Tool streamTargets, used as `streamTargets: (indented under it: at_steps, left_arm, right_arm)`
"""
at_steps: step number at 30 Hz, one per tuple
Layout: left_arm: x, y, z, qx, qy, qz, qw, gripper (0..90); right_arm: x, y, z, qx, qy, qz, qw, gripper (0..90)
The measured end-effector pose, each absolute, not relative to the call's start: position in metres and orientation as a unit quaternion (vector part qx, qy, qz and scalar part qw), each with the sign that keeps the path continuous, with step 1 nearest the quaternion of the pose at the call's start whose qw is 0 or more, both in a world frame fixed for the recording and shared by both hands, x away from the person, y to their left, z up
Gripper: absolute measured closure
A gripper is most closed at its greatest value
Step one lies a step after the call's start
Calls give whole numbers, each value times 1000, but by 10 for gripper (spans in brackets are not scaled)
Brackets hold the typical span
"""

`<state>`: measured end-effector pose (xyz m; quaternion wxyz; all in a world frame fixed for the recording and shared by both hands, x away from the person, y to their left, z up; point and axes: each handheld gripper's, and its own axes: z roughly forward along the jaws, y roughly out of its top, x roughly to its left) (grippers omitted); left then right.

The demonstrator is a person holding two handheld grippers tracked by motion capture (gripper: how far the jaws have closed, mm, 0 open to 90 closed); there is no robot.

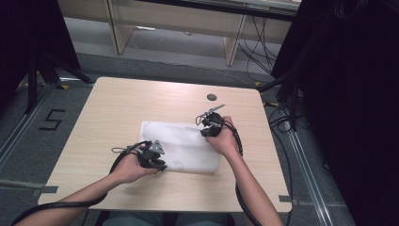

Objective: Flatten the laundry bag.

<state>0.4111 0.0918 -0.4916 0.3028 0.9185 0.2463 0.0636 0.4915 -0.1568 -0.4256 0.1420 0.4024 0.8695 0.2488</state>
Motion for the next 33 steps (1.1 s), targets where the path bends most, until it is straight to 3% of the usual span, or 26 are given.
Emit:
streamTargets:
  at_steps: [11, 21, 27, 33]
  left_arm:
    - [429, 89, -494, 908, 280, 71, 303, 768]
    - [435, 86, -496, 895, 304, 81, 316, 740]
    - [433, 112, -482, 907, 283, 89, 297, 704]
    - [421, 140, -478, 898, 304, 84, 307, 689]
  right_arm:
    - [463, -153, -393, 370, 865, 307, 142, 896]
    - [436, -143, -388, 343, 868, 327, 145, 896]
    - [426, -144, -389, 315, 876, 333, 149, 896]
    - [423, -148, -393, 280, 883, 343, 156, 896]
